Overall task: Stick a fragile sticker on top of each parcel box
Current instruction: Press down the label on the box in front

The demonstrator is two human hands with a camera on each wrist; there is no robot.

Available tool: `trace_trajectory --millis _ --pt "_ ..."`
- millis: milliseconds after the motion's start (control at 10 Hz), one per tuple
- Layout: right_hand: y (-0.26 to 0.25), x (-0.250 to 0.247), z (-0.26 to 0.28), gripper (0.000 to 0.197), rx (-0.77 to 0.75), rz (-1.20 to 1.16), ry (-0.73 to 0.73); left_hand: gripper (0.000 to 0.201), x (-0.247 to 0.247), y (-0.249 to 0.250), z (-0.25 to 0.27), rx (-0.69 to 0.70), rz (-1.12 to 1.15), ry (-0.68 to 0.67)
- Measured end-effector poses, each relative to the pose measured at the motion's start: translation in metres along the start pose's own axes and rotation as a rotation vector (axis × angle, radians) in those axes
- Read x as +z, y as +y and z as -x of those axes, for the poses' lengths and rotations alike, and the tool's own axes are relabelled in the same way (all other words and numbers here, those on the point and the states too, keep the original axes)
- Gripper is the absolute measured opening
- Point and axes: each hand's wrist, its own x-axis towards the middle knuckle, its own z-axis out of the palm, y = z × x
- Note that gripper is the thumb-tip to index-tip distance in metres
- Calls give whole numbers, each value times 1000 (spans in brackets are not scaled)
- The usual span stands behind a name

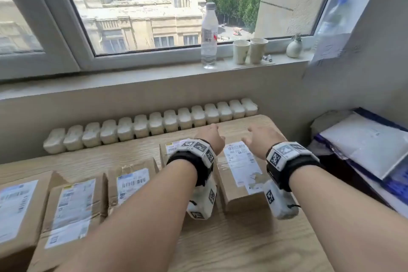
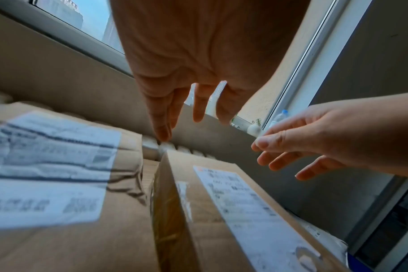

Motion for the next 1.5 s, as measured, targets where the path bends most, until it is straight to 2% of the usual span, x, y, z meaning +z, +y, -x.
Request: trace_trajectory --millis 300,400,500,600,800,900,1000,1100,1200,1300,1400,1500 --pt "25 44 -20 46 110 -53 -91 50 41 -2 -21 -110 -10 -94" --pt "26 55 -26 49 126 -99 -94 60 55 -2 -25 -182 7 -141" --pt "28 64 -29 55 160 -119 -67 67 65 0 -29 -247 49 -120" --pt "29 70 -30 57 160 -128 -42 65 68 -1 -31 -255 106 -88" --pt "28 48 -8 53 150 -70 71 74 66 7 -28 -242 335 -70" --pt "24 33 13 52 165 -87 167 64 55 14 -19 -136 380 48" --pt "17 18 40 56 200 -80 226 63 46 16 -3 -79 330 63" --pt "7 3 73 59 194 -73 296 47 29 17 37 25 331 121" --pt "-5 -7 111 58 148 -89 357 32 15 10 80 58 337 145" --pt "-22 -7 151 60 97 -127 395 15 1 -4 122 62 393 241" --pt "-40 1 189 67 46 -180 399 21 -11 -24 169 32 448 318" --pt "-59 9 219 72 -14 -272 390 14 -25 -48 211 17 524 346"
